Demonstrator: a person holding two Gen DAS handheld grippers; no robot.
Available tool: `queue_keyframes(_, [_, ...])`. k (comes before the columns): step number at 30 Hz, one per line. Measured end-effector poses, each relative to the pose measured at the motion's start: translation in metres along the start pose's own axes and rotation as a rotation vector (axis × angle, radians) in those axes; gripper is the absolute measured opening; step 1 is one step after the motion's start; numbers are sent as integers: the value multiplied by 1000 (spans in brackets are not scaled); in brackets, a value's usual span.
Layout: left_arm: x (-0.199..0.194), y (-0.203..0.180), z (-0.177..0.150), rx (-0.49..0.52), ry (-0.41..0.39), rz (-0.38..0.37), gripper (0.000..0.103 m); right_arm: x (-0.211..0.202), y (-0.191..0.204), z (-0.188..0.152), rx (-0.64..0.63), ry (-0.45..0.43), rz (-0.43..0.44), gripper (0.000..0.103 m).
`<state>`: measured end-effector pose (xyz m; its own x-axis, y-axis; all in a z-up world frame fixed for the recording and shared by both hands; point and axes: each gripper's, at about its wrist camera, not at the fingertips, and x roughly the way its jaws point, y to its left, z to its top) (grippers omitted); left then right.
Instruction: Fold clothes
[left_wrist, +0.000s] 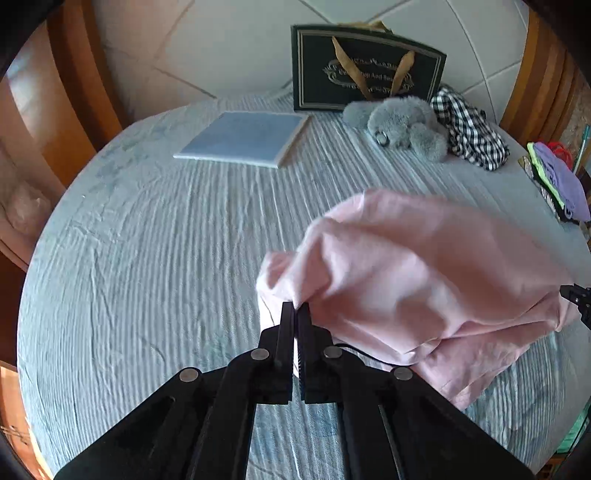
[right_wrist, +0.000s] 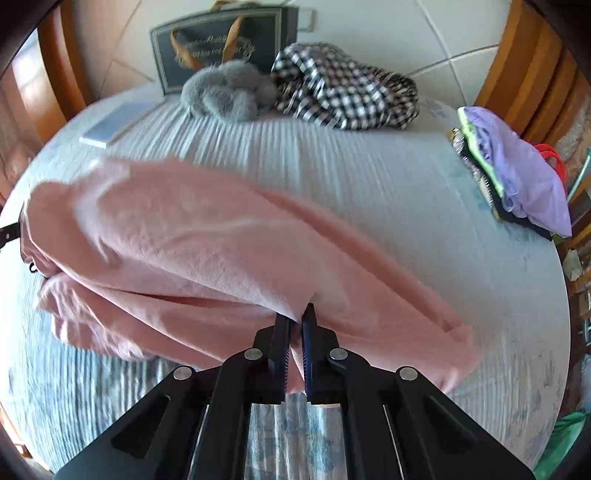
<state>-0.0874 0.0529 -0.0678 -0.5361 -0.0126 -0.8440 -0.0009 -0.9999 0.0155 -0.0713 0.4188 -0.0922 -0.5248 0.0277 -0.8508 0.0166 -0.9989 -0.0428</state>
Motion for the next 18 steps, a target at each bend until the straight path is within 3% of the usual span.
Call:
queue_keyframes(5, [-68, 26, 47, 19, -142, -69, 0, -100, -12, 29, 75, -267, -20, 0])
queue_keyframes(7, [-74, 30, 62, 24, -161, -84, 0, -132, -14, 38, 98, -319, -19, 0])
queue_keyframes(10, [-74, 40, 80, 20, -186, -69, 0, -145, -15, 42, 110, -310, 14, 0])
queue_keyframes(13, [-49, 58, 93, -29, -145, -47, 0, -125, -11, 35, 108, -232, 39, 3])
queue_keyframes(16, [-27, 69, 87, -65, -74, -100, 7, -93, -3, 28, 88, -144, 72, 17])
queue_keyframes(18, [-13, 69, 75, -64, -41, -103, 42, -68, 5, 30, 63, -97, 98, 28])
